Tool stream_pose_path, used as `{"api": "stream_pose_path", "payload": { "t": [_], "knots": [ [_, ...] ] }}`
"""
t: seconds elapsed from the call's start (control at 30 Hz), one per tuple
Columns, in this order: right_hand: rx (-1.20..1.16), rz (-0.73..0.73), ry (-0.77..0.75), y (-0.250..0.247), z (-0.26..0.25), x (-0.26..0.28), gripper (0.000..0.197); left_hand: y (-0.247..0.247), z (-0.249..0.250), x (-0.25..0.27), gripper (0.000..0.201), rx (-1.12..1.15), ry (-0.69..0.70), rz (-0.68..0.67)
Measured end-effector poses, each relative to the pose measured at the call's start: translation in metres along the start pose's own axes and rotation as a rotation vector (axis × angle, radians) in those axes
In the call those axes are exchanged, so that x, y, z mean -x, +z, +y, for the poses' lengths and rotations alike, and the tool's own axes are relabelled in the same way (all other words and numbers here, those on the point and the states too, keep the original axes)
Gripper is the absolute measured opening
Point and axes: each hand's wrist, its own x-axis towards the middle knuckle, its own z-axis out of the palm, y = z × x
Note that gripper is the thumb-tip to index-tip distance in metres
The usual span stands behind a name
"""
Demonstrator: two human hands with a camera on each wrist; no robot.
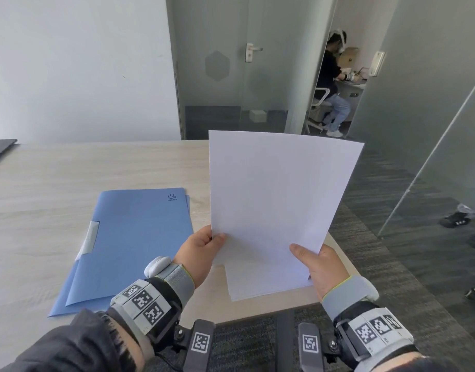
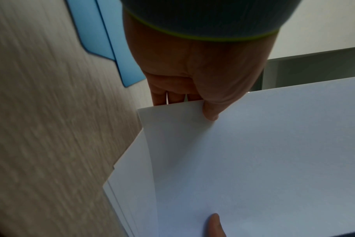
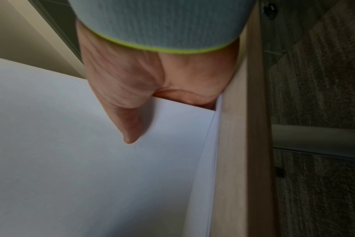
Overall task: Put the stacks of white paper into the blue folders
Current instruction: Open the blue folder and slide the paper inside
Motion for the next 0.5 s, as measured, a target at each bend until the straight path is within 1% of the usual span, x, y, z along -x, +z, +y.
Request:
{"api": "stream_pose_path", "payload": {
  "t": [0.1, 0.2, 0.33, 0.5],
  "knots": [
    [-0.009, 0.007, 0.004, 0.001, -0.001, 0.001, 0.016, -0.003, 0.002, 0.002, 0.020, 0.016, 0.010, 0.005],
    [0.016, -0.015, -0.006, 0.006, -0.003, 0.002, 0.016, -0.011, 0.001, 0.004, 0.020, 0.065, -0.009, -0.010],
    [0.014, -0.060, 0.005, 0.021, -0.004, 0.003, 0.015, -0.028, -0.006, 0.006, 0.020, 0.144, -0.090, 0.038],
    [0.110, -0.136, 0.022, 0.056, -0.005, 0.003, 0.013, -0.063, -0.018, 0.011, 0.019, 0.174, -0.175, 0.108]
  ]
}}
